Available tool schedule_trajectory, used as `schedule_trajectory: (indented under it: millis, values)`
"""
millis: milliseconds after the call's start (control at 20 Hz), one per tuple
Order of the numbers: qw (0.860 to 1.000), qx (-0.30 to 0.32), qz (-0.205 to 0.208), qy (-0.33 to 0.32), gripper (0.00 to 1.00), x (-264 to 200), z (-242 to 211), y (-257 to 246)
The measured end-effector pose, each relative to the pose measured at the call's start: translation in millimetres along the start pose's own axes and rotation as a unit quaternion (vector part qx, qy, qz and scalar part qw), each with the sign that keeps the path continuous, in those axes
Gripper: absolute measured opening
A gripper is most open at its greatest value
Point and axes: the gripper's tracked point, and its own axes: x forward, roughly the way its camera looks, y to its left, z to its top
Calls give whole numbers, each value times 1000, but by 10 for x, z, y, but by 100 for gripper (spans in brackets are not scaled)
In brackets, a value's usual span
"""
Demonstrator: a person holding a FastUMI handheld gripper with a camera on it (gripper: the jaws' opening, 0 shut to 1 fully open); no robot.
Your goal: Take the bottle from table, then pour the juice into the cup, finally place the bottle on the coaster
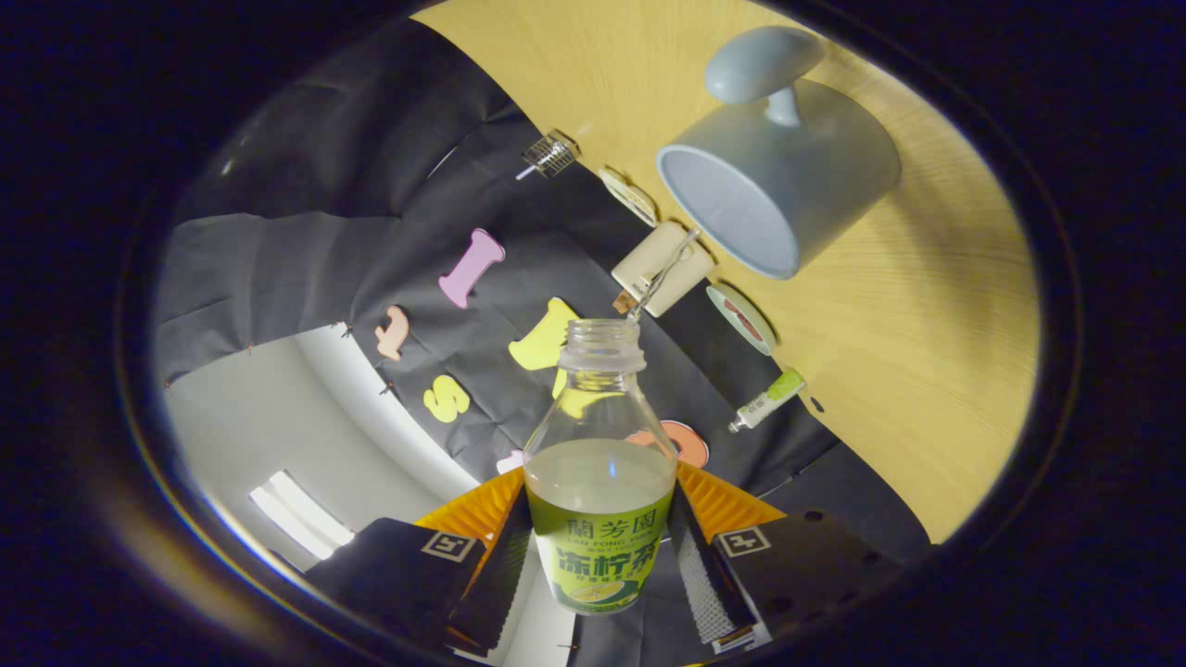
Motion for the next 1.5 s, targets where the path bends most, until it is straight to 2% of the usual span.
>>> schedule_trajectory:
  millis: [800,1200,1300,1500]
  values:
    - [999,47,15,4,79,59,3,231]
    - [998,58,3,3,79,84,-8,187]
    - [999,51,3,1,79,95,-29,204]
    - [999,-3,-35,-21,80,88,-56,61]
